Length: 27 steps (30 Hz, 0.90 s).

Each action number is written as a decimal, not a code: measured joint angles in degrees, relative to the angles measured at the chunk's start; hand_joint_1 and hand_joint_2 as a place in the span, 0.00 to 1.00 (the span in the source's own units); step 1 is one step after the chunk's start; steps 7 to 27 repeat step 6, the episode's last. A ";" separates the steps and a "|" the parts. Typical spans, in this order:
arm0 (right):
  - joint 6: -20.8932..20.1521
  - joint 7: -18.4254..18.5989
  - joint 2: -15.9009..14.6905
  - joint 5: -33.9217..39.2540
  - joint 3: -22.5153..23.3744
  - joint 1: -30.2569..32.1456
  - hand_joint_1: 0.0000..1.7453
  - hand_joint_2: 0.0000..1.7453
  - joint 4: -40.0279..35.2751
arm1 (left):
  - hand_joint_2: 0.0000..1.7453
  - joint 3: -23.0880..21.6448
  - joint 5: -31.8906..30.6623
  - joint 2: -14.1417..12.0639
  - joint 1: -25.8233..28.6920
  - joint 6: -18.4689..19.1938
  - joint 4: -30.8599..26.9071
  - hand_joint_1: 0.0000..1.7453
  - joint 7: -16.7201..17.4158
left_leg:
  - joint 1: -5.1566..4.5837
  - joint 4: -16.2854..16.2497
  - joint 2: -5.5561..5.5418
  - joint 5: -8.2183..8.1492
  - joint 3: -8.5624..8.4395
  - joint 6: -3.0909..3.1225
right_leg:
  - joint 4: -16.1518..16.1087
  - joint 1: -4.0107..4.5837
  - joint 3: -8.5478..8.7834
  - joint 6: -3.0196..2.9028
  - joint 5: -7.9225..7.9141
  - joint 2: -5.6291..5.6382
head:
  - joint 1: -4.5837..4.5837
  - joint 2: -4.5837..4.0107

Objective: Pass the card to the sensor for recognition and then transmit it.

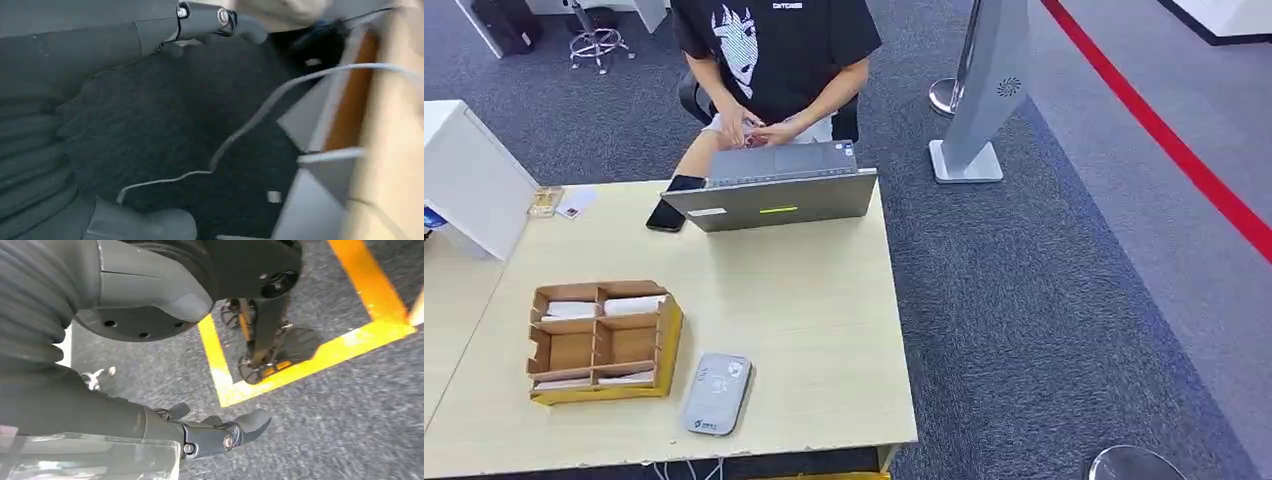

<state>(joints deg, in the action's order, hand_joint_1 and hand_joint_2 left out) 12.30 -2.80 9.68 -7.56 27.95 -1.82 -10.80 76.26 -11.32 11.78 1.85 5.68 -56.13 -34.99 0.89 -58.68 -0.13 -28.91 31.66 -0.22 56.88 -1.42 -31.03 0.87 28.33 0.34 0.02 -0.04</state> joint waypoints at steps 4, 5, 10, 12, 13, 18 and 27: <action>0.16 2.85 0.07 -1.69 -0.26 0.01 1.00 1.00 0.02 | 1.00 1.13 -3.15 -3.01 -1.45 -3.43 15.78 0.97 5.34 | 0.00 0.00 0.00 0.00 0.02 0.00 | 0.00 -0.01 0.00 0.00 0.00 0.00 | 0.07 -0.02; -0.41 3.15 0.07 -2.21 -0.48 0.00 1.00 1.00 0.02 | 1.00 1.24 -3.80 -3.47 -1.79 -3.69 18.92 1.00 7.22 | -0.01 0.00 0.00 0.00 0.02 0.01 | -0.01 -0.01 0.02 0.00 0.00 0.00 | 0.04 -0.02; -0.74 3.31 0.07 -2.61 -0.61 0.00 1.00 1.00 0.02 | 1.00 1.29 -4.22 -3.73 -2.14 -3.78 20.28 1.00 8.34 | -0.04 0.00 0.00 0.01 0.01 0.01 | -0.02 -0.04 0.02 0.01 0.00 0.00 | 0.04 0.00; -0.74 3.31 0.07 -2.61 -0.61 0.00 1.00 1.00 0.02 | 1.00 1.29 -4.22 -3.73 -2.14 -3.78 20.28 1.00 8.34 | -0.04 0.00 0.00 0.01 0.01 0.01 | -0.02 -0.04 0.02 0.01 0.00 0.00 | 0.04 0.00; -0.74 3.31 0.07 -2.61 -0.61 0.00 1.00 1.00 0.02 | 1.00 1.29 -4.22 -3.73 -2.14 -3.78 20.28 1.00 8.34 | -0.04 0.00 0.00 0.01 0.01 0.01 | -0.02 -0.04 0.02 0.01 0.00 0.00 | 0.04 0.00; -0.74 3.31 0.07 -2.61 -0.61 0.00 1.00 1.00 0.02 | 1.00 1.29 -4.22 -3.73 -2.14 -3.78 20.28 1.00 8.34 | -0.04 0.00 0.00 0.01 0.01 0.01 | -0.02 -0.04 0.02 0.01 0.00 0.00 | 0.04 0.00; -0.74 3.31 0.07 -2.61 -0.61 0.00 1.00 1.00 0.02 | 1.00 1.29 -4.22 -3.73 -2.14 -3.78 20.28 1.00 8.34 | -0.04 0.00 0.00 0.01 0.01 0.01 | -0.02 -0.04 0.02 0.01 0.00 0.00 | 0.04 0.00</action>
